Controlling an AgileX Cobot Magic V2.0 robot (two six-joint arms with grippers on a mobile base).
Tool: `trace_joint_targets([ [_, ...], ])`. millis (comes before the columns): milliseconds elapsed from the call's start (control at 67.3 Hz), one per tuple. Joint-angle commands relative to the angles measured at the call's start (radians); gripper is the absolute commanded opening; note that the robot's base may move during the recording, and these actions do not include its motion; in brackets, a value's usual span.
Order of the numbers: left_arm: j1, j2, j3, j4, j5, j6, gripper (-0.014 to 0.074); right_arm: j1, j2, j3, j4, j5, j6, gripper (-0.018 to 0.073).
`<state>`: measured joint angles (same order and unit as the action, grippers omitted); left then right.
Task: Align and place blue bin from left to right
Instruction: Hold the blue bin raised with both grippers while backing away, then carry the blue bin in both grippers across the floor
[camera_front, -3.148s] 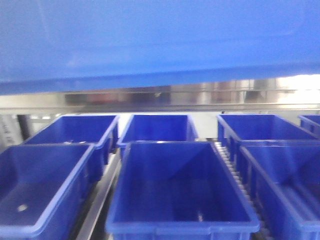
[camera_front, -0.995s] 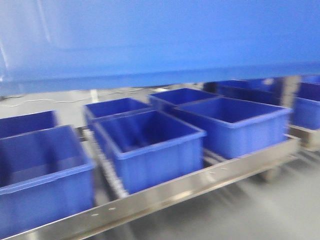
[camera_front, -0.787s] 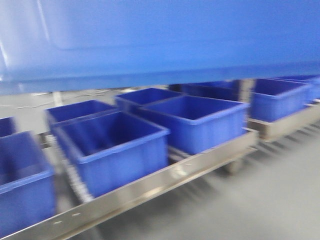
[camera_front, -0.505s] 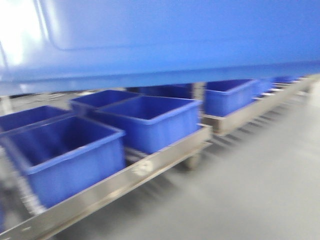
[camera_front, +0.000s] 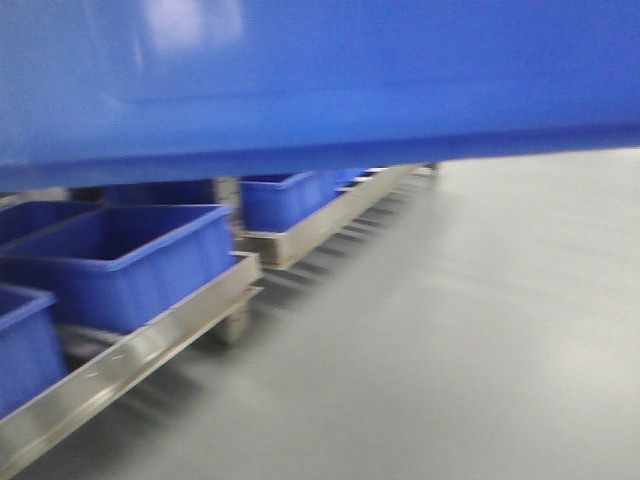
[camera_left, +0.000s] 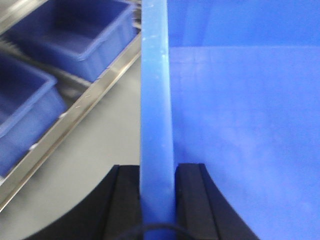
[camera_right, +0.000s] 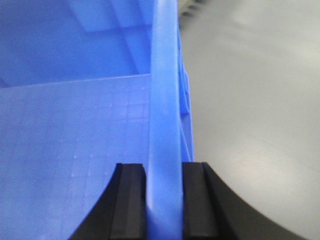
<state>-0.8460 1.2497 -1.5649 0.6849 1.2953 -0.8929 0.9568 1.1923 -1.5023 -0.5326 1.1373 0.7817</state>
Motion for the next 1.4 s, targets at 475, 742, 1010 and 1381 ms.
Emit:
trace_joint_targets([
  [475, -0.009, -0.01, -0.011, 0.021, -0.074, -0.004, -0.0111, 0.004, -0.015, -0.009, -0.03, -0.102, -0.005, -0.0079],
  [742, -0.009, -0.01, -0.011, 0.021, -0.074, -0.004, -0.0111, 0.004, -0.015, -0.009, -0.03, -0.102, -0.005, -0.0079],
  [1010, -0.009, -0.01, -0.011, 0.021, -0.074, -0.004, -0.0111, 0.004, -0.015, -0.009, -0.03, -0.102, -0.005, -0.0079],
  [1381, -0.009, -0.01, -0.011, 0.021, -0.074, -0.004, -0.0111, 0.004, -0.015, -0.009, -0.03, -0.102, -0.005, -0.0079],
])
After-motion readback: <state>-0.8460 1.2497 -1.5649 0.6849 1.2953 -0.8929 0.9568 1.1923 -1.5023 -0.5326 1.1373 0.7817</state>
